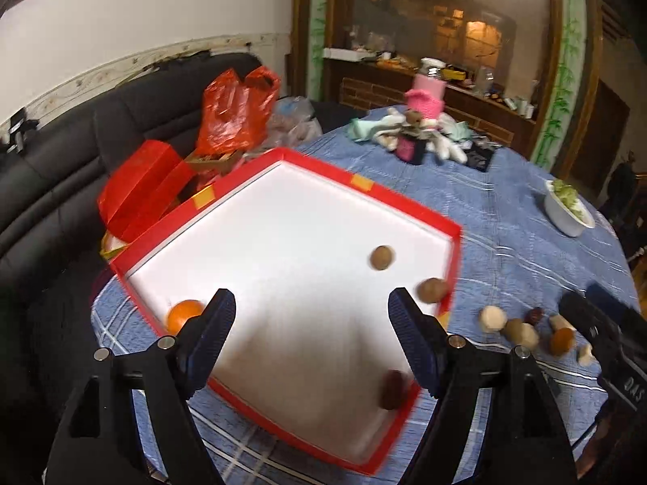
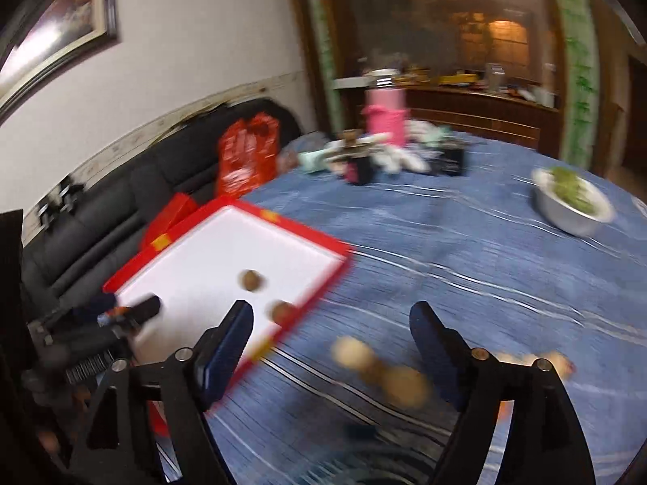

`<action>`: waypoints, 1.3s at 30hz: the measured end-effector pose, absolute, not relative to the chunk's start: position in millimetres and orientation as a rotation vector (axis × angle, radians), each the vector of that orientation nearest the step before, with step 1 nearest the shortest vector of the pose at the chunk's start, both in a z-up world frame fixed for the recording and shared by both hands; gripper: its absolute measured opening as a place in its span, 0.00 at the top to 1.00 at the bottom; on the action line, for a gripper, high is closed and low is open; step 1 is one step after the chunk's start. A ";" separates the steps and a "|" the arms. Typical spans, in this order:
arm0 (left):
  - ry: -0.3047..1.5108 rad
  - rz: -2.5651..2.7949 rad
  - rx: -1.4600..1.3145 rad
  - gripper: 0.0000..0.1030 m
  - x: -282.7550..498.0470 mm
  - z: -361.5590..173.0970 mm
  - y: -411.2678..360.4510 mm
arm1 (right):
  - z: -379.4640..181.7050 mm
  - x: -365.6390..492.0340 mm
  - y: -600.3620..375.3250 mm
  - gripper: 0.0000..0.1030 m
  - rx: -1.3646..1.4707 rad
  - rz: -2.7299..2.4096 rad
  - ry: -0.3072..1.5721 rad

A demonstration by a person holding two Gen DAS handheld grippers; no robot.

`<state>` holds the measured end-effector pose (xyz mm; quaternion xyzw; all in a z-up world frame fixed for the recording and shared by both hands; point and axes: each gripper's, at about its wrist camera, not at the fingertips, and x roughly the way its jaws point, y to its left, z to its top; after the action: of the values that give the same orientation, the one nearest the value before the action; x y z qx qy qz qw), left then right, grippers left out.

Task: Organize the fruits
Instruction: 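Grasp a second mandarin with the left tool while the right tool grasps a white cube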

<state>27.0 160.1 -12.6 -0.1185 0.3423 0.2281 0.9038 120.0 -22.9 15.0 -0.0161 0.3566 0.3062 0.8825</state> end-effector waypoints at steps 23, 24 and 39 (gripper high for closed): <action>0.722 0.150 -0.050 0.24 60.7 -18.7 26.3 | -47.9 142.9 -164.8 0.62 0.021 0.310 0.934; 0.728 0.143 -0.049 0.24 63.8 -20.1 22.9 | -49.5 144.2 -164.0 0.63 0.024 0.324 0.947; 0.791 0.017 -0.015 0.24 110.2 -35.5 -38.1 | -35.5 147.5 -203.3 0.70 0.198 0.286 0.858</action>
<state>110.2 -38.1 -35.5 -0.0072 0.3852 0.0082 0.9228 147.5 -203.3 -35.5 0.0954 0.4136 0.1381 0.8948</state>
